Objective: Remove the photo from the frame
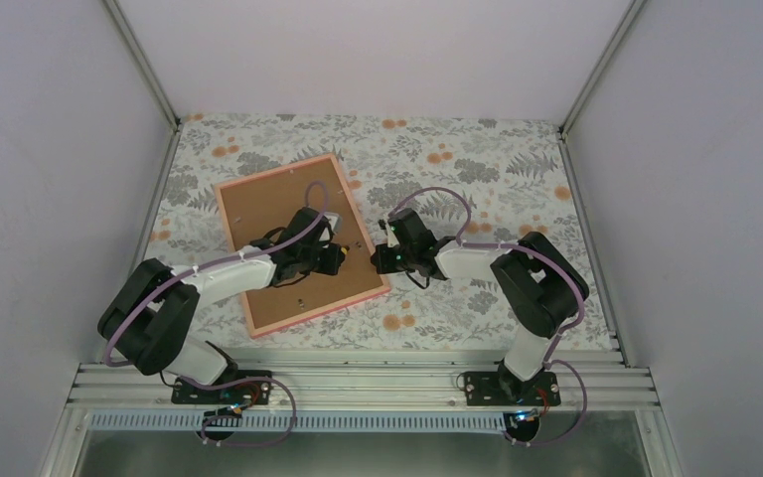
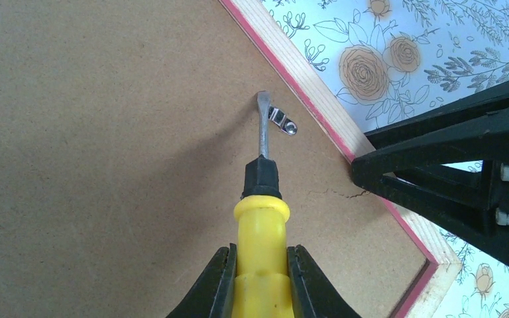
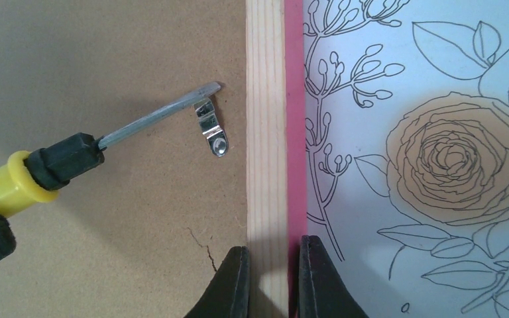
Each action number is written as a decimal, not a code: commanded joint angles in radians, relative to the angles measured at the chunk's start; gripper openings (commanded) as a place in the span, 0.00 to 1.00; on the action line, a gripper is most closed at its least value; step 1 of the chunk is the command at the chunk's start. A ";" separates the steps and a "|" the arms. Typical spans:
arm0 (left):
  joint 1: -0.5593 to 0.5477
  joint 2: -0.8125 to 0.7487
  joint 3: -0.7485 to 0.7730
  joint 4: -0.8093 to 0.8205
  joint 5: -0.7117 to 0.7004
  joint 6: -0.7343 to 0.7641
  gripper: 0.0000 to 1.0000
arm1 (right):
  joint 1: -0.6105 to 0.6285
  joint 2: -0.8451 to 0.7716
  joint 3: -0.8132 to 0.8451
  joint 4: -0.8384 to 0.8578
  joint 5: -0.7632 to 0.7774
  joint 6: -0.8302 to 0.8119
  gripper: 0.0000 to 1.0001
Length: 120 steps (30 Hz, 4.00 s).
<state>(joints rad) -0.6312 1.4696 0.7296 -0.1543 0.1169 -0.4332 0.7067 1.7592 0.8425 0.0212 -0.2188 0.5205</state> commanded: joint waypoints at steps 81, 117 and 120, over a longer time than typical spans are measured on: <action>-0.007 0.008 0.077 -0.203 0.026 0.093 0.02 | 0.017 0.016 -0.006 -0.099 -0.044 -0.012 0.04; -0.019 -0.151 0.051 -0.232 -0.101 0.033 0.02 | 0.016 -0.064 -0.043 -0.225 0.042 -0.062 0.04; -0.018 -0.166 0.050 -0.227 -0.111 0.031 0.03 | 0.012 -0.087 -0.078 -0.251 0.055 -0.069 0.04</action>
<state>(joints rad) -0.6479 1.3350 0.7822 -0.3859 0.0467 -0.3859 0.7078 1.7023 0.8268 -0.0921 -0.1936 0.4778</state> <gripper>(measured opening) 0.160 0.072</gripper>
